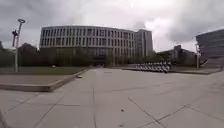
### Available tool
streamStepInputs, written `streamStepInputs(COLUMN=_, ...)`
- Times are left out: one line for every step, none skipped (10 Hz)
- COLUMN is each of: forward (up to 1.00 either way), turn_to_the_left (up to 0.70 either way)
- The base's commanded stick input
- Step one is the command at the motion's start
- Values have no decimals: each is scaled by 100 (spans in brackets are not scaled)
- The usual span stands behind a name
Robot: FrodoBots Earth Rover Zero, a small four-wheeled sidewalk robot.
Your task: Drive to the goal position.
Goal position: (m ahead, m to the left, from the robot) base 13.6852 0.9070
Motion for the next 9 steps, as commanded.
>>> streamStepInputs(forward=70, turn_to_the_left=0)
streamStepInputs(forward=70, turn_to_the_left=0)
streamStepInputs(forward=70, turn_to_the_left=8)
streamStepInputs(forward=70, turn_to_the_left=32)
streamStepInputs(forward=70, turn_to_the_left=35)
streamStepInputs(forward=70, turn_to_the_left=26)
streamStepInputs(forward=70, turn_to_the_left=3)
streamStepInputs(forward=70, turn_to_the_left=2)
streamStepInputs(forward=70, turn_to_the_left=2)
